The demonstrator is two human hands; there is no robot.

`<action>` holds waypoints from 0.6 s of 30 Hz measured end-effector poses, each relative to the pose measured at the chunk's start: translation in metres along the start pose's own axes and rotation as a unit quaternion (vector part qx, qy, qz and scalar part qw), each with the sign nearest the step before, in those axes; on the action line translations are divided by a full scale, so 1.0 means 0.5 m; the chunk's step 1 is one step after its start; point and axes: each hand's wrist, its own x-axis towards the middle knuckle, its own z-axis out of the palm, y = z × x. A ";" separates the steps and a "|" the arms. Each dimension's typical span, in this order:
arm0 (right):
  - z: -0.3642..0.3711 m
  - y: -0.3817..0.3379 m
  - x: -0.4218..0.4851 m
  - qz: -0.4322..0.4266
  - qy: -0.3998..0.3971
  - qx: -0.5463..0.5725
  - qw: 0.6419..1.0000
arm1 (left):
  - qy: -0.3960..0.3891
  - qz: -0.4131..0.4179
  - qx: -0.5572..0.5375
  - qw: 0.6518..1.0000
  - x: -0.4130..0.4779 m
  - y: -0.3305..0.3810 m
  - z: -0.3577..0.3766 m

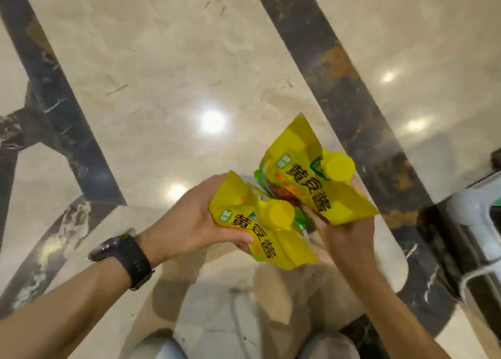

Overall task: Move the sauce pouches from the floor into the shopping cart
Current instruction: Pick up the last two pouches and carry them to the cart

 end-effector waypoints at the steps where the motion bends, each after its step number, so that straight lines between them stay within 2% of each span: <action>1: -0.026 -0.012 0.016 0.005 -0.012 0.001 1.000 | 0.004 -0.026 -0.014 1.000 -0.011 -0.007 -0.002; 5: -0.107 -0.031 0.046 0.045 -0.158 -0.053 0.985 | 0.098 -0.096 -0.063 0.989 -0.050 -0.031 -0.006; 7: -0.081 -0.022 0.036 0.057 -0.127 -0.053 0.989 | 0.149 -0.117 -0.058 0.980 -0.056 -0.040 0.001; 10: -0.028 0.000 0.027 0.030 -0.062 -0.045 0.997 | 0.157 -0.131 -0.063 0.977 -0.051 -0.043 0.017; 12: -0.015 0.005 0.031 0.083 -0.052 0.033 0.995 | 0.152 -0.144 -0.089 0.974 -0.048 -0.042 0.024; 18: -0.104 -0.073 -0.040 0.234 -0.149 0.138 0.951 | 0.126 -0.206 -0.182 0.953 -0.136 0.067 0.019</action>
